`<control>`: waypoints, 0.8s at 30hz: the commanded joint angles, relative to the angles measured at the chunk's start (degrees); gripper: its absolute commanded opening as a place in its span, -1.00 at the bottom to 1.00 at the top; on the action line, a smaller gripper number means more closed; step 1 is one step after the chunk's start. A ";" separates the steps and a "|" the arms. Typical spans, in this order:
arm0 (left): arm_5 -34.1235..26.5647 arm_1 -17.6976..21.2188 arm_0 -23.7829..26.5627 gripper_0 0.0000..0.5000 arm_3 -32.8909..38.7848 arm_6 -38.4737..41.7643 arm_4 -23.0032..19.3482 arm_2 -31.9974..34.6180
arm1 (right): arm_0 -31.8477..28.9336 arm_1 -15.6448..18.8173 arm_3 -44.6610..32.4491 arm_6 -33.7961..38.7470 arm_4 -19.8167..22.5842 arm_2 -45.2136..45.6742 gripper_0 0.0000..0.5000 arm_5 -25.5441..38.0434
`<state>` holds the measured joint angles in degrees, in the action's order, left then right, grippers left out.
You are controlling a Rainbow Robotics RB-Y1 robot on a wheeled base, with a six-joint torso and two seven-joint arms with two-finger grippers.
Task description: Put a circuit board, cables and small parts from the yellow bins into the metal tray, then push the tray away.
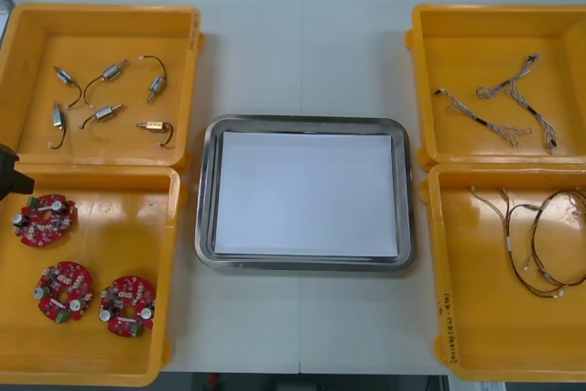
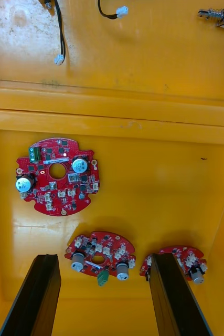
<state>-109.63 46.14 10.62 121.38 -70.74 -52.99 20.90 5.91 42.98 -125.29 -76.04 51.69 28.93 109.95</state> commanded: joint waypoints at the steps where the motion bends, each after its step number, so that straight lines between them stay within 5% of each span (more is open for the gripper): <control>1: -0.37 2.55 -0.16 1.00 1.58 -5.28 -0.01 1.43 | 0.60 2.20 -0.48 2.12 0.34 1.30 1.00 0.05; 24: -0.37 2.73 -1.65 1.00 0.26 -5.19 -0.19 -0.07 | -0.46 0.88 0.04 2.30 -1.68 0.16 1.00 0.05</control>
<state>-109.64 46.15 9.63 121.33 -70.74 -52.99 20.82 5.88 42.97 -124.98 -76.04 50.82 28.93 109.95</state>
